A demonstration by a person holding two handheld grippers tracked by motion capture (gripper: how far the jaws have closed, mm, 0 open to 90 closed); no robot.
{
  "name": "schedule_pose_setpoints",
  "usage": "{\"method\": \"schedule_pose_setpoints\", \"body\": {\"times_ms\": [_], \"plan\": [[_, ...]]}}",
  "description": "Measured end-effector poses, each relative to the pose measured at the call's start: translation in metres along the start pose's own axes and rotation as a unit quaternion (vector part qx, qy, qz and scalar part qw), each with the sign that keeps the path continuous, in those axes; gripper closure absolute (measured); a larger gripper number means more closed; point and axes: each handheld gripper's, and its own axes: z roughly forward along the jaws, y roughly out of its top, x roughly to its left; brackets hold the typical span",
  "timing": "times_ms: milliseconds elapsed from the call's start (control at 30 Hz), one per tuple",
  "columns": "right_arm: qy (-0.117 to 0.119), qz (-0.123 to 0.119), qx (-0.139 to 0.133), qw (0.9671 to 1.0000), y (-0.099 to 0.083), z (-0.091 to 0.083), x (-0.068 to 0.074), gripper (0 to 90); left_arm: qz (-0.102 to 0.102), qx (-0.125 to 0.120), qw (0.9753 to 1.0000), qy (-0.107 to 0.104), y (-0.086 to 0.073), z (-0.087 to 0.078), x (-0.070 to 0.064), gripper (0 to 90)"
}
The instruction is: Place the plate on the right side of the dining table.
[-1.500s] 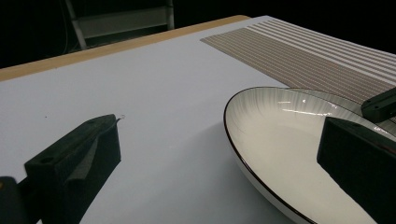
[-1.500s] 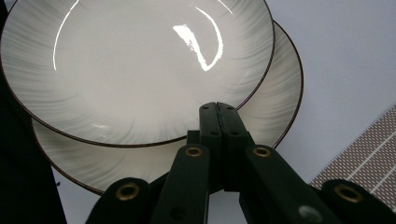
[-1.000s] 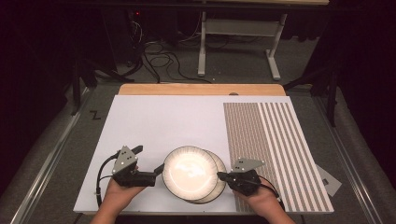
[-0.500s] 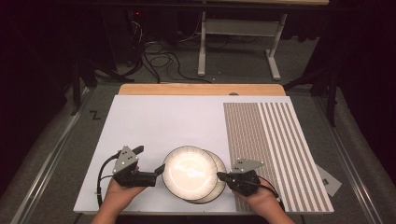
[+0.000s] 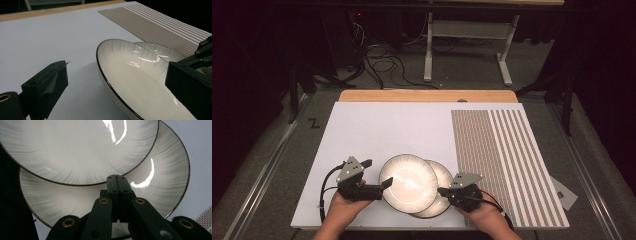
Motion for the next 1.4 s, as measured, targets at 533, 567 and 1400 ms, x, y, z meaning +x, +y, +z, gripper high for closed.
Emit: {"method": "schedule_pose_setpoints", "body": {"times_ms": [533, 567, 1400], "plan": [[-0.001, -0.017, 0.005, 0.9998, 0.004, 0.006, 0.006, 90.0, -0.127, 0.094, 0.9847, -0.074, -0.010, 0.017, 0.008, 36.2], [-0.001, -0.017, 0.005, 0.9998, 0.004, 0.006, 0.006, 90.0, -0.134, 0.101, 0.9829, -0.075, -0.010, 0.018, 0.008, 36.2], [-0.004, -0.015, 0.003, 0.9999, 0.003, 0.005, 0.008, 88.7, -0.181, 0.125, 0.9736, -0.061, -0.006, 0.018, 0.009, 65.3]]}}
